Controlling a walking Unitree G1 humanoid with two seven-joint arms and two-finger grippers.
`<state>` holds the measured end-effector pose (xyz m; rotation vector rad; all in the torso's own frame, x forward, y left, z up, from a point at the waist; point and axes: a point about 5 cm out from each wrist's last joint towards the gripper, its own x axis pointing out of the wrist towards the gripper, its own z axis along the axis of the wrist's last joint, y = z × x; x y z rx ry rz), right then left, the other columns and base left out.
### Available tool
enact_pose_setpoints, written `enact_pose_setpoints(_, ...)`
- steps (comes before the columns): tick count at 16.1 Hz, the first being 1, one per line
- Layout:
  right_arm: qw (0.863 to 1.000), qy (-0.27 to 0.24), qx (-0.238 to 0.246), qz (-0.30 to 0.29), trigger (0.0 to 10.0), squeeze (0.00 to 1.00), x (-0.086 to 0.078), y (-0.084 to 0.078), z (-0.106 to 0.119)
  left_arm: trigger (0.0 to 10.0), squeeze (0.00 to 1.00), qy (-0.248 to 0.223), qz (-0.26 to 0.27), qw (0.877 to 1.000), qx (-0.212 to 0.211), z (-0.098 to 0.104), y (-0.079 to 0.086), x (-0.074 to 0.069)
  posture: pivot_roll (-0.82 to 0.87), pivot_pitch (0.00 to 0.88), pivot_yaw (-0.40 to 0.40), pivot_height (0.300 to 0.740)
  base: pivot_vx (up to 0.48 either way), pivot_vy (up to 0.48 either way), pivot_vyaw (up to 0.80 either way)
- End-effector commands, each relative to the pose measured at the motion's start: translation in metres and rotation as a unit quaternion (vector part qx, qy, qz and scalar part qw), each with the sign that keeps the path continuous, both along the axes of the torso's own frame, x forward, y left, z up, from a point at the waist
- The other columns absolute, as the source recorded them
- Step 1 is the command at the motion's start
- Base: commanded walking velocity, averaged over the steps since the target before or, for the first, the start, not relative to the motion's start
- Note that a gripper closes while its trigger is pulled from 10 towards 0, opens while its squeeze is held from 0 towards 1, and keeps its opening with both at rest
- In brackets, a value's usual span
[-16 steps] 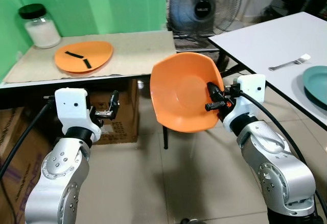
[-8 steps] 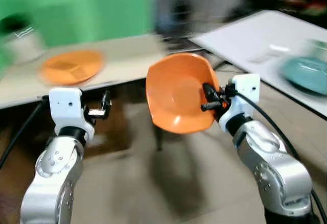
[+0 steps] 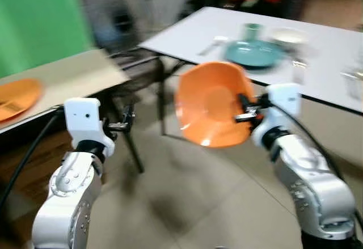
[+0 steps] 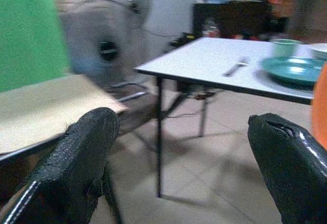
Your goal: Setting the table
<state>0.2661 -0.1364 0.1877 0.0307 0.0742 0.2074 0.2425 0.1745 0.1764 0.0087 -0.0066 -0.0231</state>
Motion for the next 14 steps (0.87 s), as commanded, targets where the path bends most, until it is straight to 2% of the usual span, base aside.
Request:
enact_pose_setpoints(1, 1.0, -0.02, 0.008, 0.014, 10.0, 0.0, -0.0009, 0.0065, 0.0086, 10.0, 0.0, -0.002, 0.002, 1.0, -0.001, 0.0011, 0.0022, 0.0004, -0.07, 0.0, 0.035, 0.74, 0.0, 0.0, -0.8)
enact_pose_setpoints(3, 1.0, -0.02, 0.006, 0.01, 10.0, 0.0, -0.0006, 0.0052, 0.0088, 10.0, 0.0, -0.004, 0.0, 1.0, -0.011, 0.0015, 0.0018, 0.0003, -0.07, 0.0, 0.035, 0.74, 0.0, 0.0, -0.8)
enact_pose_setpoints(9, 0.999, -0.025, -0.013, 0.016, 10.0, 0.0, -0.0005, 0.0055, 0.0109, 10.0, 0.0, -0.006, 0.003, 1.0, -0.017, 0.0019, 0.0037, 0.001, -0.07, 0.0, 0.032, 0.74, 0.0, 0.0, 0.0)
enact_pose_setpoints(14, 0.999, -0.022, -0.016, 0.017, 10.0, 0.0, -0.0005, 0.0052, 0.011, 10.0, 0.0, -0.005, 0.002, 1.0, -0.014, 0.0019, 0.0042, 0.0015, -0.07, 0.0, 0.03, 0.74, 0.0, 0.0, -0.64)
